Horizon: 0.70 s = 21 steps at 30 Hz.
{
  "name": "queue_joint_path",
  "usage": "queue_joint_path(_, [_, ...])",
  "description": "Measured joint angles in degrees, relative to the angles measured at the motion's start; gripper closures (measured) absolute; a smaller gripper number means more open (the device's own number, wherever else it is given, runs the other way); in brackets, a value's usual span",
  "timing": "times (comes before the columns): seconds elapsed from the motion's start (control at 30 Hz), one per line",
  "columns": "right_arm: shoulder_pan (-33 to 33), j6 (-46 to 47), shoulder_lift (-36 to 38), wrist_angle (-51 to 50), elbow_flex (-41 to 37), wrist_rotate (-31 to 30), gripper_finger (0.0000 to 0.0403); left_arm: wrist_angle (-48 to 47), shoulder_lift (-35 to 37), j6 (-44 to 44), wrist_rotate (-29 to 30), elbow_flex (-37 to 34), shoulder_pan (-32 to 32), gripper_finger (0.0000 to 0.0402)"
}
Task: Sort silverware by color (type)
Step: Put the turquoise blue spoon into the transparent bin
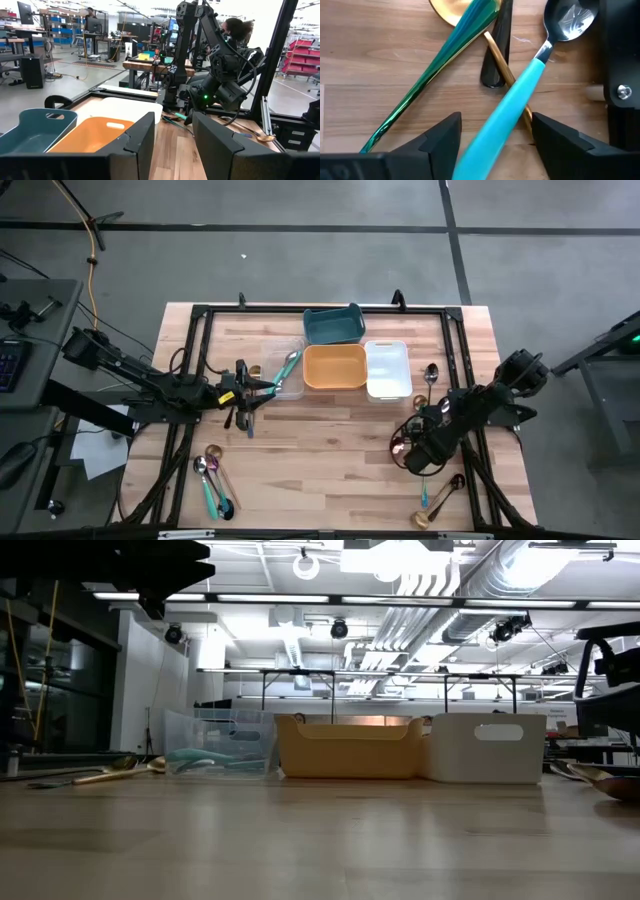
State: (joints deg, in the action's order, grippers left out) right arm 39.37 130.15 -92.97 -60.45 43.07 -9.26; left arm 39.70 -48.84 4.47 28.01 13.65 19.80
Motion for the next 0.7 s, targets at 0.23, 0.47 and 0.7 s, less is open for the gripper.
queue_joint_path(0.23, [0.0, -0.1, -0.1, 0.0, -0.1, 0.2, 0.0280, 0.0, 0.0, 0.0, 0.0, 0.0, 0.0, 0.0275])
queue_joint_path(0.47, [0.0, -0.1, -0.2, -0.6, -0.2, 0.7, 0.0342, 0.0, 0.0, 0.0, 0.0, 0.0, 0.0, 0.0275])
queue_joint_path(0.7, [0.0, -0.3, -0.2, -0.3, -0.2, 0.4, 0.0326, 0.0, 0.0, 0.0, 0.0, 0.0, 0.0, 0.0275])
